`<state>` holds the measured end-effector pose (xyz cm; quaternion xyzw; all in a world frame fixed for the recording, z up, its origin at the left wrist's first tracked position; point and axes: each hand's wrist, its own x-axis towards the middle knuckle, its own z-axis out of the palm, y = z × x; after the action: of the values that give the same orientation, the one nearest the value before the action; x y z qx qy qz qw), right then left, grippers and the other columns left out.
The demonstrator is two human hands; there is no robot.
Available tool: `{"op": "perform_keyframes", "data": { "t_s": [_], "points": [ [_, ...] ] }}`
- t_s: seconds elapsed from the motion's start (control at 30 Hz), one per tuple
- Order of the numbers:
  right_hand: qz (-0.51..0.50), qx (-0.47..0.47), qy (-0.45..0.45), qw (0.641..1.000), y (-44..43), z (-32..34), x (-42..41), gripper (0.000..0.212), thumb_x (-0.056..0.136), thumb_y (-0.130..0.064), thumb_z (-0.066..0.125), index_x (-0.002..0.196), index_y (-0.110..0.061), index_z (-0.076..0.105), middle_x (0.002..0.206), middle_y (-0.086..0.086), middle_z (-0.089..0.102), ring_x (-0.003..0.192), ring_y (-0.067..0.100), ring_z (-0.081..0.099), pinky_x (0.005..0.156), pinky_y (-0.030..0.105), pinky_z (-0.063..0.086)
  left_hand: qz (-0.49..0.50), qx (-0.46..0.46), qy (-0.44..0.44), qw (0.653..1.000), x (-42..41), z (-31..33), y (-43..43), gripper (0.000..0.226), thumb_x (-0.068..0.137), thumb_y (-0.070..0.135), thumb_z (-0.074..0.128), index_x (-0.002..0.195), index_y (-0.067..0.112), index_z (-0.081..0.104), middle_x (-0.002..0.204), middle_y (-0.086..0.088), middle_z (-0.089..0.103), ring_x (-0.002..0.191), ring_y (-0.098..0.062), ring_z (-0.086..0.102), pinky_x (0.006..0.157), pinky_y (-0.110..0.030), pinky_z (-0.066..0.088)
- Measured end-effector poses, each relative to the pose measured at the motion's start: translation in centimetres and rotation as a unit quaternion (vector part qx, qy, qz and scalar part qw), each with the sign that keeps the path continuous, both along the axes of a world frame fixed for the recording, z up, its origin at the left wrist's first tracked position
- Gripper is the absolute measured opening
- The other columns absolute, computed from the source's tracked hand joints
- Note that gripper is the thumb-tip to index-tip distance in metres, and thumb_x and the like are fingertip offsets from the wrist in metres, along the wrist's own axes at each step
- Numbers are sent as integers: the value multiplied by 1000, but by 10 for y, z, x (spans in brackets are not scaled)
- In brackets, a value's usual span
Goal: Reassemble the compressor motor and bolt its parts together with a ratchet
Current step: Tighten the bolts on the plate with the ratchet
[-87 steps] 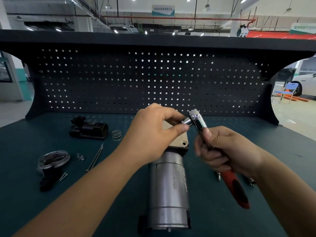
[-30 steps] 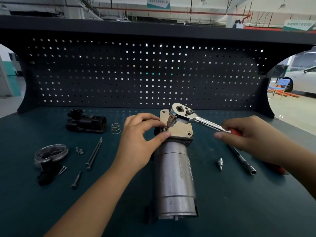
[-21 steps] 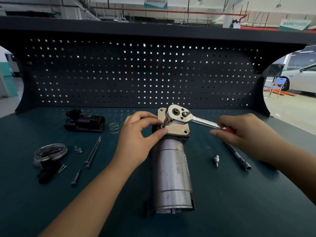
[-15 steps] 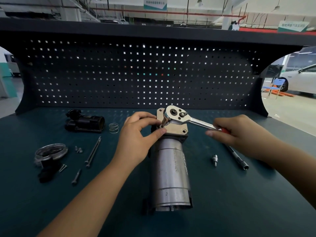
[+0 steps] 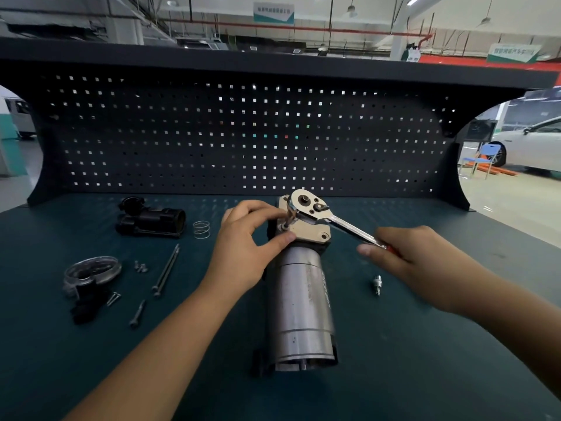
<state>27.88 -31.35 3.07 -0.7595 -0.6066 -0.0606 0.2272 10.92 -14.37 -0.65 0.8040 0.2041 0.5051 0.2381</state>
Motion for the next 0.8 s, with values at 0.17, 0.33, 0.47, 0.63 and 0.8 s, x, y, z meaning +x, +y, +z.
{"op": "perform_keyframes", "data": {
  "t_s": [0.17,0.33,0.47,0.63,0.8],
  "points": [
    [-25,11,23,999,-5,-6,-18,53,78,-67,30,61,-17,36,51,-2,39,49,7,40,53,21,35,25,19,20,999,4,-1,0,31,74,29,78,99,38,61,107,26,45,109,0,35,91,-11,29],
    [-57,8,39,998,-8,-14,-33,48,91,-56,36,65,-16,38,55,-1,44,49,13,40,52,26,34,35,29,22,999,3,1,-5,32,74,28,78,104,27,68,113,19,47,113,-3,34,90,5,17],
    [-70,8,48,996,-10,-19,-46,43,94,-53,34,68,-19,35,60,-1,44,51,15,40,50,29,30,12,54,-33,998,0,13,-13,33,73,25,78,101,33,62,103,27,51,105,-2,42,90,1,24],
    [-76,10,44,996,-14,-22,-56,40,95,-51,31,70,-19,34,64,-2,45,56,16,41,50,28,29,-1,13,-46,999,-2,25,-21,33,72,23,78,81,49,58,89,20,58,90,13,47,78,0,32],
    [-53,-10,-44,998,-11,-1,-30,39,90,-56,38,73,-21,40,65,-5,48,60,9,46,51,23,31,-12,-32,-37,999,-4,30,-18,31,69,23,79,79,47,62,93,8,59,80,16,48,72,0,32]
  ]
}}
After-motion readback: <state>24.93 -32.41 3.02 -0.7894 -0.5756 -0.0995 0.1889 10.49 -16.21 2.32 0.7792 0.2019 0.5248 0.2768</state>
